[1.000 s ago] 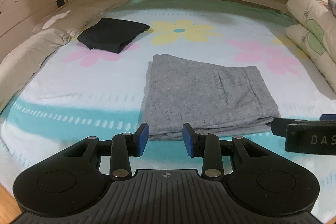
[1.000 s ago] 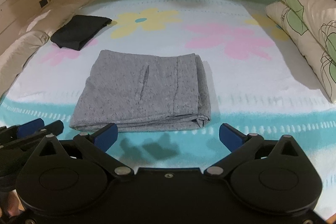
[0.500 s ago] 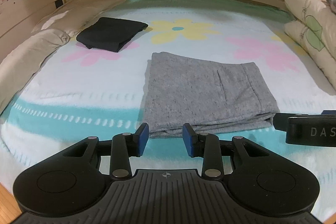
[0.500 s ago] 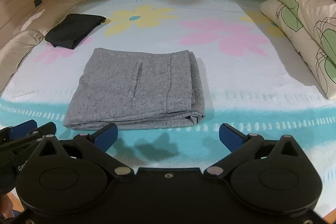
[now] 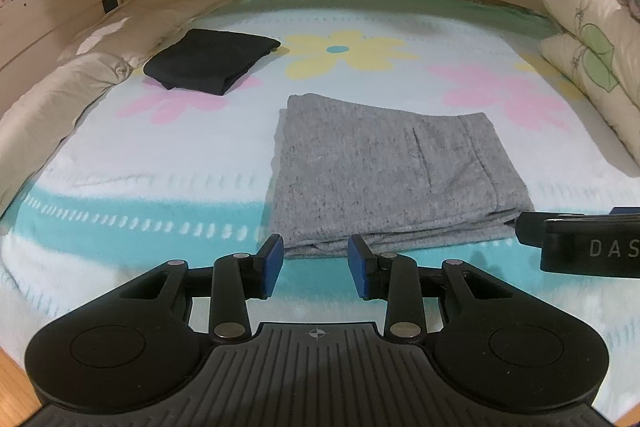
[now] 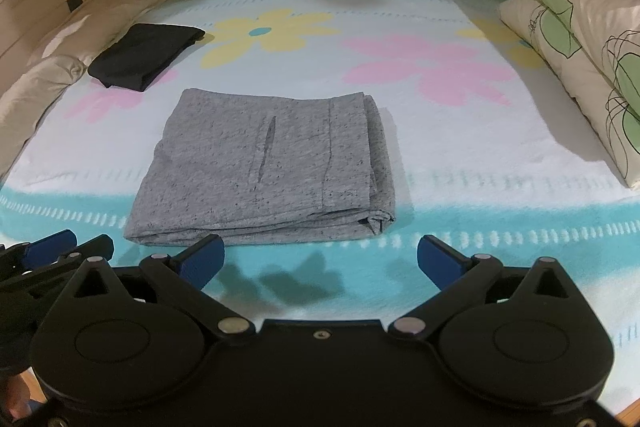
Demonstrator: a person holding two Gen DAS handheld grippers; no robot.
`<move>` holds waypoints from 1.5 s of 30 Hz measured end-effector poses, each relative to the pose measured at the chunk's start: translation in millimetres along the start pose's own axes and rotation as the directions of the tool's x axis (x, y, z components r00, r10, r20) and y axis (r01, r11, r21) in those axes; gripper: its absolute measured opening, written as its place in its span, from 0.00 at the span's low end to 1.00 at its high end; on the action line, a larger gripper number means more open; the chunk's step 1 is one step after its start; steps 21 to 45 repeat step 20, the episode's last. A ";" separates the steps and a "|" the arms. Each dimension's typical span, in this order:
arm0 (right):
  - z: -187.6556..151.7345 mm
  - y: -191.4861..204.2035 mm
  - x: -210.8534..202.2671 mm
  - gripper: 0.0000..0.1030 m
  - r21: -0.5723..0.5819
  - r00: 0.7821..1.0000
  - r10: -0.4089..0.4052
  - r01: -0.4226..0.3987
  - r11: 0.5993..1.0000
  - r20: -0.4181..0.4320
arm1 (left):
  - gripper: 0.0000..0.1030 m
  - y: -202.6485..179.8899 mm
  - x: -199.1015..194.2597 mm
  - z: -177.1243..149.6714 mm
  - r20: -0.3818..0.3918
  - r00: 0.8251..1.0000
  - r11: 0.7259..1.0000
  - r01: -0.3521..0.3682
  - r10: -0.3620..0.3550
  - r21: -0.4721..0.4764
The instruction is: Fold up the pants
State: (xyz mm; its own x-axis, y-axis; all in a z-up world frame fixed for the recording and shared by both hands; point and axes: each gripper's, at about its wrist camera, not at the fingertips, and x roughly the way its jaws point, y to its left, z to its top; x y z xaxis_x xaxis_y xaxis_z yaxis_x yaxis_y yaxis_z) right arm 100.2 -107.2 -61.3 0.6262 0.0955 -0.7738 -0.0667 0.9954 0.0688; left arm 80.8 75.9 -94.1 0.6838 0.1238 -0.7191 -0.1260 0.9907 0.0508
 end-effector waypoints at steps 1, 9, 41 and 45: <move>0.0 0.0 0.0 0.99 0.001 1.000 0.000 0.000 1.000 0.000 | 0.33 0.1 -0.2 -0.1 0.001 1.000 1.000 0.001 -0.001 -0.001; -0.6 -0.1 0.5 0.99 0.005 1.000 0.004 -0.004 1.000 -0.001 | 0.33 -0.3 -0.9 -0.2 0.003 1.000 1.000 0.005 -0.005 0.007; -0.5 0.1 0.2 0.99 0.007 1.000 0.008 -0.008 1.000 -0.006 | 0.33 -3.2 -0.8 -0.8 0.001 1.000 1.000 0.000 -0.001 0.010; -0.5 0.1 0.2 0.99 0.007 1.000 0.008 -0.008 1.000 -0.006 | 0.33 -3.2 -0.8 -0.8 0.001 1.000 1.000 0.000 -0.001 0.010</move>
